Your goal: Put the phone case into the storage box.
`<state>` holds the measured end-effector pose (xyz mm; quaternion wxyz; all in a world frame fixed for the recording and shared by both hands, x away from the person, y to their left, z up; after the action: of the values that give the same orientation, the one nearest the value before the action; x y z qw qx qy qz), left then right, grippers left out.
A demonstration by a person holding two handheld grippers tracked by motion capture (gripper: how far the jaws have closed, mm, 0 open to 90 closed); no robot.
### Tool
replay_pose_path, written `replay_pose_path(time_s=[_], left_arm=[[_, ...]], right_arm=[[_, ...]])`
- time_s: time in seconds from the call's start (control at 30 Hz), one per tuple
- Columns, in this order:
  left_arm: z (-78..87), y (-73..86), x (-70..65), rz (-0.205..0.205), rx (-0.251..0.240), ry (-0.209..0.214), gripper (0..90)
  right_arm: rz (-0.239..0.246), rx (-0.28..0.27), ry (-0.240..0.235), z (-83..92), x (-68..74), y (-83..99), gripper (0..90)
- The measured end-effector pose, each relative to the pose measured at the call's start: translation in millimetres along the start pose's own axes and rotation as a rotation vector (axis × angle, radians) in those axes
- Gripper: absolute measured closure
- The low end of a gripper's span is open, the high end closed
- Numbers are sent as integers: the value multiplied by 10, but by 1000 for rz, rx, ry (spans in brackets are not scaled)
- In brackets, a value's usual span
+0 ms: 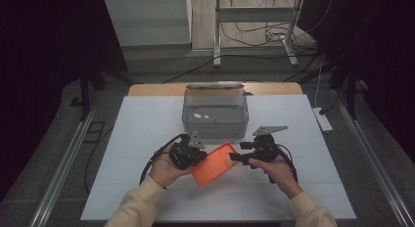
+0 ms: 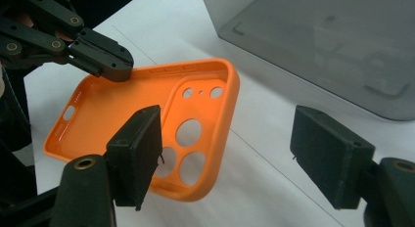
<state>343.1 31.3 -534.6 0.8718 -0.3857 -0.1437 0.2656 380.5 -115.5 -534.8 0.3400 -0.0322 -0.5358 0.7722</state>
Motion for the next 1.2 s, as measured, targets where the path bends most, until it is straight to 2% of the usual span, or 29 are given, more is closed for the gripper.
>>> replay_pose_path(time_s=[0.23, 0.57, 0.7, 0.73, 0.87, 0.97, 1.2], left_arm=[[4, -7, -2, -3, -4, -1, 880], [15, -17, 3, -6, -13, -6, 880], [16, -20, 2, -8, -15, -6, 879], [16, -19, 2, -9, -15, -6, 879], [16, -20, 4, -7, -17, -8, 878], [20, -16, 13, -9, -16, -8, 877], [21, -12, 11, -5, -18, -3, 872]], right_arm=[[-36, 13, -41, -80, 42, 11, 320], [-59, 36, -51, -157, 43, 15, 365], [-81, 37, -57, -168, 37, 19, 413], [-100, 36, -77, -169, 50, 16, 451], [-104, 36, -93, -170, 63, 16, 505], [-112, 42, -113, -168, 87, 21, 578], [-120, 33, -117, -145, 75, 3, 672]])
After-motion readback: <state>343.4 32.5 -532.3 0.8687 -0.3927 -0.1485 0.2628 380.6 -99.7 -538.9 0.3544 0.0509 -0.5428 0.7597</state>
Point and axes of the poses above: each handheld gripper's, and its own axes: z roughly backward along the jaws, y roughly out of its underside, x roughly to its left, the point moved 10 cm from there along -z, roughly forward along the jaws, and after that the axes turned 11 degrees about -x, right-handed, at the moved point
